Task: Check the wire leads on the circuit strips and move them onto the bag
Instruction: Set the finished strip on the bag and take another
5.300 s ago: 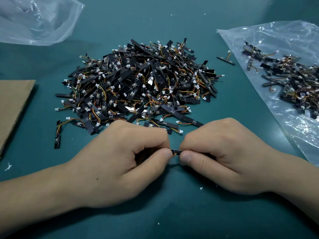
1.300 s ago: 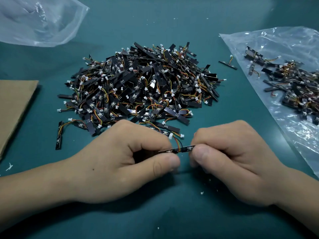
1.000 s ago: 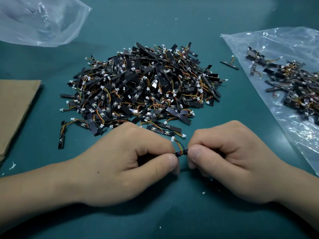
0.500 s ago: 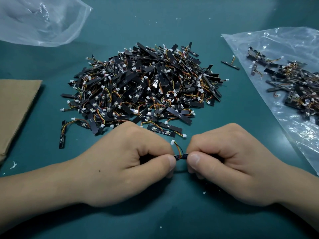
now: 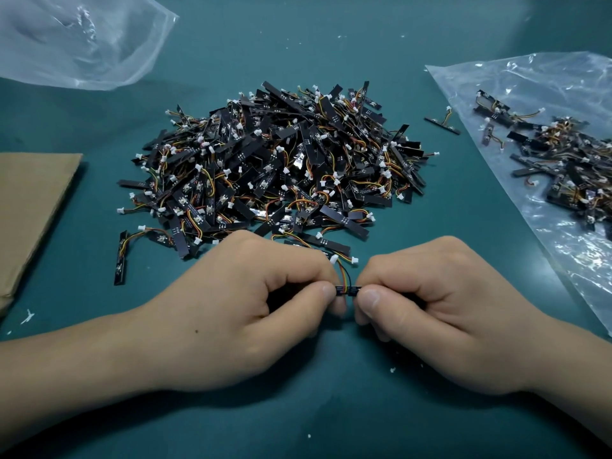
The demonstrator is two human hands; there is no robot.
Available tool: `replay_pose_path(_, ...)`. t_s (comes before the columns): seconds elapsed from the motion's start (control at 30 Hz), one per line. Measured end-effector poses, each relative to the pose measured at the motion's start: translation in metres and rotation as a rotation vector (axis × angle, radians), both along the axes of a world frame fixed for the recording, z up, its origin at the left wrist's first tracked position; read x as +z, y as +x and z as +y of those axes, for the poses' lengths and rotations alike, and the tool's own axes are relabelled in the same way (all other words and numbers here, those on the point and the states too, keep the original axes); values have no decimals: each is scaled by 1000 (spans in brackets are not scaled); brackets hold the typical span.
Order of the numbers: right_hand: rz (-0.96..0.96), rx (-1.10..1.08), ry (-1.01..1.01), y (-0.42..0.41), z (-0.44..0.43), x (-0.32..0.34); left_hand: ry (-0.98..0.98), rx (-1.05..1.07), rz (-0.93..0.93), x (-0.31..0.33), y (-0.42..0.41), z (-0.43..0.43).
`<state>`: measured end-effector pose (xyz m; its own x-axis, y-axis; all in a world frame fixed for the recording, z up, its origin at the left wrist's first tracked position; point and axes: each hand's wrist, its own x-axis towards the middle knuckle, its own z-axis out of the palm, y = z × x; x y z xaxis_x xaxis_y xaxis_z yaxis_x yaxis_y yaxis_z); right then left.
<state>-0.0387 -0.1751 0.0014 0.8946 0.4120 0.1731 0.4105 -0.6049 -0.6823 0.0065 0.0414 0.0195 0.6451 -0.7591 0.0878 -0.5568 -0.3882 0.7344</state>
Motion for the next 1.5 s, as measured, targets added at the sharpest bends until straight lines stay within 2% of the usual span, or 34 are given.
replay_pose_path(0.4, 7, -11, 40, -1, 2, 1, -47, 39, 44, -2, -3, 2)
replay_pose_path(0.77, 1, -13, 22, -1, 1, 1, 22, -7, -60, -1, -2, 2)
replay_pose_path(0.87, 7, 1, 43, -2, 1, 1, -57, 21, 30, -2, -2, 3)
replay_pose_path(1.0, -8, 7, 33, -1, 1, 1, -23, 20, -25, -3, -3, 2)
replay_pose_path(1.17, -5, 4, 34, -2, 0, 1, -99, 67, 83, -4, -5, 0)
replay_pose_path(1.5, -18, -6, 17, -2, 0, 1, -31, 53, -16, -3, -4, 1)
